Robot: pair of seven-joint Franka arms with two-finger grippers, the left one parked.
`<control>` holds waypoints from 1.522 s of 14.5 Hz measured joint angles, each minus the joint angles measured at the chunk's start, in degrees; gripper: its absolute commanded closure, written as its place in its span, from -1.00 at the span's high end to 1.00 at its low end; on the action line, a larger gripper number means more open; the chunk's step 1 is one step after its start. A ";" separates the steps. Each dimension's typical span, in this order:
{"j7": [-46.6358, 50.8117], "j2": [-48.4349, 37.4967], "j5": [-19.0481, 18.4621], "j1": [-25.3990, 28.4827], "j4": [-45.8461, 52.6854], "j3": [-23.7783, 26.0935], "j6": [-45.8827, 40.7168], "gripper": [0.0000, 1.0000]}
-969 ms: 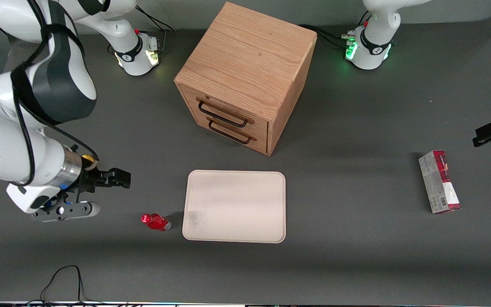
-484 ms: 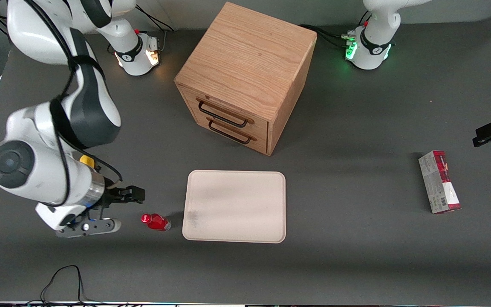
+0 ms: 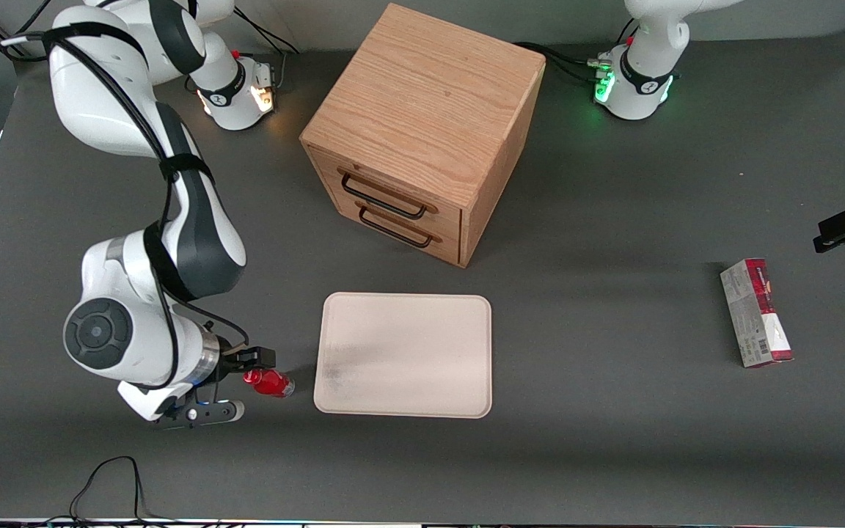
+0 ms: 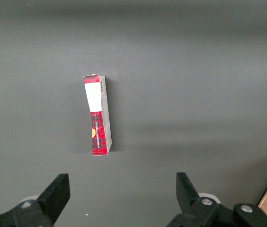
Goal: Place coke bottle on tray
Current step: 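Move the open right gripper down over the red Coca-Cola bottle, then close the right gripper around the red bottle's body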
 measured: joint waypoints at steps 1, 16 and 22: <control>0.00 0.73 -0.01 -0.01 -0.11 -0.02 0.82 1.00; 0.00 2.22 -0.01 -0.36 -8.41 -0.19 12.11 0.65; 0.00 1.61 -0.01 -0.36 -8.41 -0.20 12.07 -1.00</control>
